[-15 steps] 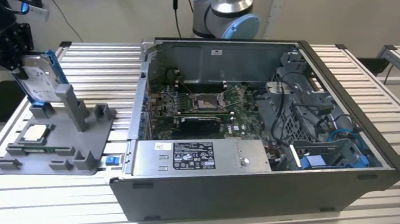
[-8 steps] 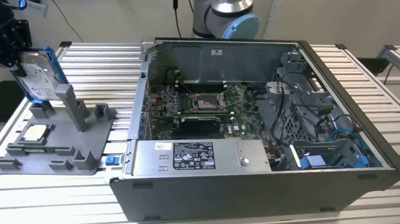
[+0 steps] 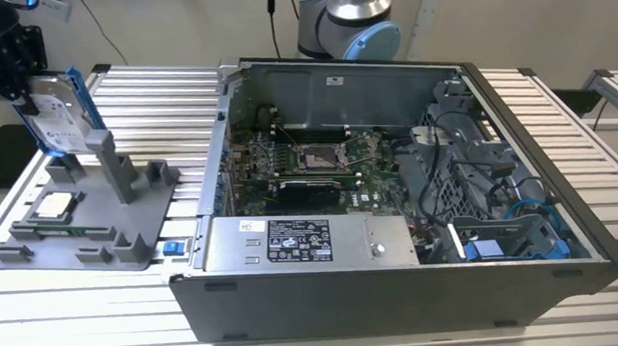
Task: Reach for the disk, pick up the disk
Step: 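Pick up the disk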
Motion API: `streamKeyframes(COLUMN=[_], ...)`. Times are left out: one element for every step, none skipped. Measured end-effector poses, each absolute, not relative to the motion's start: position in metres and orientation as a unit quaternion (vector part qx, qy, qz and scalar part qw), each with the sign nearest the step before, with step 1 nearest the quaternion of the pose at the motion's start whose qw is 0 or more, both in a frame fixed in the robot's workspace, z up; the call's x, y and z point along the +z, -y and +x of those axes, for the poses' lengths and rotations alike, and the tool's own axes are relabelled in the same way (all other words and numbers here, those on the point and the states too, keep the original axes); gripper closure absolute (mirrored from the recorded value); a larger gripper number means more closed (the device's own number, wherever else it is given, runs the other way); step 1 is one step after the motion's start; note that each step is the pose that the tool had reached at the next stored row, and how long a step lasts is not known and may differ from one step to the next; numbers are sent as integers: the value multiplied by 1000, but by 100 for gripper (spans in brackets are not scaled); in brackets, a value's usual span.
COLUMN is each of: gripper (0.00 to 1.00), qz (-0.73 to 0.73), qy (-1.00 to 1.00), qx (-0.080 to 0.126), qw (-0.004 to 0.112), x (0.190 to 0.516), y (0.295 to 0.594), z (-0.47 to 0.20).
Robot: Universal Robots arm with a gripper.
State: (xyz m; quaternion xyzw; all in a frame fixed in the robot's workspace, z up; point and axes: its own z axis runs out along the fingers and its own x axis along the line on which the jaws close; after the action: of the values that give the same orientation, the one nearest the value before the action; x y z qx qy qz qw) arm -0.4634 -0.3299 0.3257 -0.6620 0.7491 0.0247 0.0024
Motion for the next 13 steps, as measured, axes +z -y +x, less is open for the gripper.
streamKeyframes(gripper=[100, 100, 100, 100, 100, 100, 100, 100, 100, 100, 100, 100, 100], qz=[-662, -662, -662, -662, -662, -662, -662, -662, -662, -662, -662, -662, -662], qy=[-749, -749, -749, -749, -749, -749, -749, -749, -749, -749, -749, -749, -749], qx=[25, 25, 25, 25, 25, 25, 25, 25, 25, 25, 25, 25, 25], qw=[2, 2, 2, 2, 2, 2, 2, 2, 2, 2, 2, 2, 2], x=[326, 327, 328, 328, 329, 330, 331, 332, 332, 333, 334, 335, 336], y=[330, 330, 330, 330, 330, 330, 330, 330, 330, 330, 330, 330, 330], z=[-463, -463, -463, -463, -463, -463, -463, -463, -463, -463, -463, -463, -463])
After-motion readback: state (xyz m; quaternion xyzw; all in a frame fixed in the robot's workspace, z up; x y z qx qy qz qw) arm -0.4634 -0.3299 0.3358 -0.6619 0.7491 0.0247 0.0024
